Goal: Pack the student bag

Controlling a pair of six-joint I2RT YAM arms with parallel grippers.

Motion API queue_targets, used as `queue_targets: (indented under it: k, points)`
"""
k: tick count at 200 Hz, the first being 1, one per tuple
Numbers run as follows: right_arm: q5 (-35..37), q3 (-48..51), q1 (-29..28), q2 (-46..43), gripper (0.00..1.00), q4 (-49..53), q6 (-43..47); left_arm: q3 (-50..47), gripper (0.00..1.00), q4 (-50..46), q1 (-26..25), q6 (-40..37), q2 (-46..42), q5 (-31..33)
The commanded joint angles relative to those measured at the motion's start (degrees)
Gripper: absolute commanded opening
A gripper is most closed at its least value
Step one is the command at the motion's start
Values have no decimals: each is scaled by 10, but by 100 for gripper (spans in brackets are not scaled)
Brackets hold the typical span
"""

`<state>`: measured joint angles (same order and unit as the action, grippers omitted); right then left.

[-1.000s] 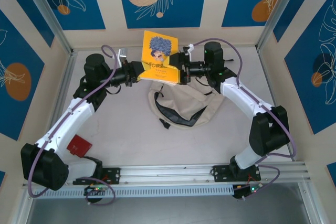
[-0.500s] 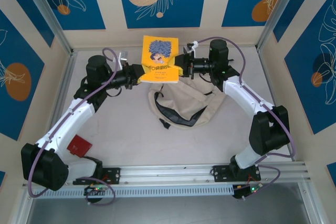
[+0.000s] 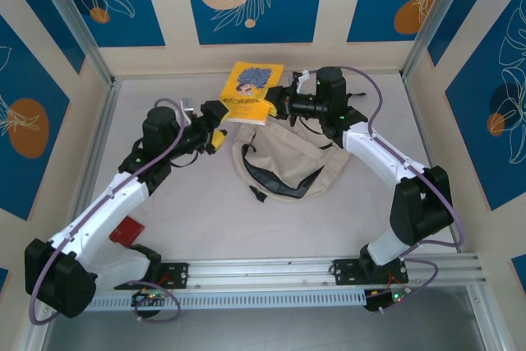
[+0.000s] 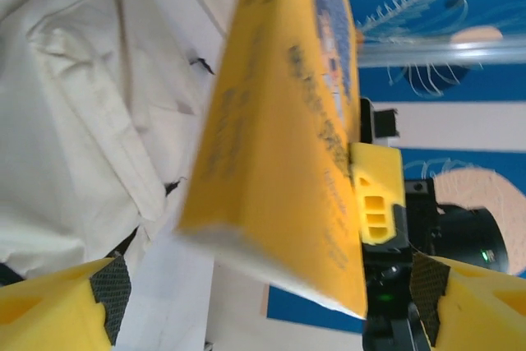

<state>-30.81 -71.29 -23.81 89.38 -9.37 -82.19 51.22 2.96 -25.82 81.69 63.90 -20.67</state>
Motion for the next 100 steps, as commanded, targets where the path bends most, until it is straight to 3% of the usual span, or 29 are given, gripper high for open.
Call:
queue_targets:
  k: [1, 26, 66, 100]
  points:
    - [36, -1, -7, -2, 3, -28, -44, -39, 90, 63, -27, 89, -3, 89]
    - [42, 13, -18, 12, 3, -39, -76, -70, 90, 144, -47, 137, 14, 132]
    - [51, 27, -39, 15, 3, -34, -86, -72, 89, 183, -66, 146, 37, 176]
    - [60, 37, -50, 16, 3, -29, -89, -74, 77, 190, -81, 152, 47, 195]
